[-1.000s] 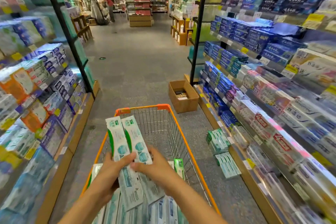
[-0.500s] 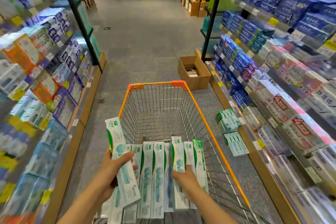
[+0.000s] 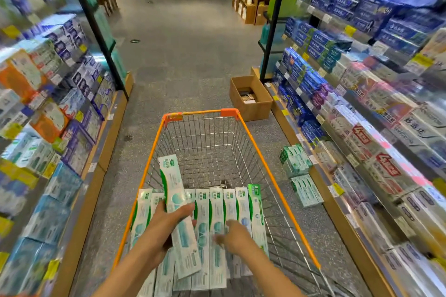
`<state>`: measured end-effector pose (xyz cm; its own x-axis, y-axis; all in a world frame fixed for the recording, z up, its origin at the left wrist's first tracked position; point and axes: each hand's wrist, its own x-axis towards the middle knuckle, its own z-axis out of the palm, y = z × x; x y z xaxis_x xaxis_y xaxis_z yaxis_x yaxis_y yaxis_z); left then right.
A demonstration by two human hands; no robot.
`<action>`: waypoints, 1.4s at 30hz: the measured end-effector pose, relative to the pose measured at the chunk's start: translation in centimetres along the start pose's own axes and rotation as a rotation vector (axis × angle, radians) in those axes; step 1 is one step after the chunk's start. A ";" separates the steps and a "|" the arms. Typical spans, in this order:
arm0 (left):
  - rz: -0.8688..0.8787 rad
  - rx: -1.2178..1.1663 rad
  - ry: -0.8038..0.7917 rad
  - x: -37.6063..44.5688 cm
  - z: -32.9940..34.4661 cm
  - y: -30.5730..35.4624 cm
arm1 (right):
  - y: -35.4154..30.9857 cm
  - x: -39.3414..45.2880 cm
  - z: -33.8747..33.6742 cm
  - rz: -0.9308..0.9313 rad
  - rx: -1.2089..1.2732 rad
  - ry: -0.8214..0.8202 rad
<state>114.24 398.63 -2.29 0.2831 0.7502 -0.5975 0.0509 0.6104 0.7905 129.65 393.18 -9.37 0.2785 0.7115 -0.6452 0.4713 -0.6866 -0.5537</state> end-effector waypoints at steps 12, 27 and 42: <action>0.075 -0.059 -0.289 -2.7 9.4 2.4 | -2.3 -7.8 -7.0 -0.437 0.604 0.039; 0.089 0.114 -0.142 -1.7 2.9 0.8 | 3.3 -3.3 -0.4 -0.036 0.493 0.169; 0.051 0.124 -0.072 -1.1 3.0 -1.3 | 4.7 0.0 0.9 0.014 -0.114 0.061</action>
<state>116.72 396.24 -2.22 0.3562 0.7565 -0.5485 0.1513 0.5325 0.8328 131.16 389.82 -12.45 0.3344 0.7123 -0.6170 0.5581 -0.6773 -0.4794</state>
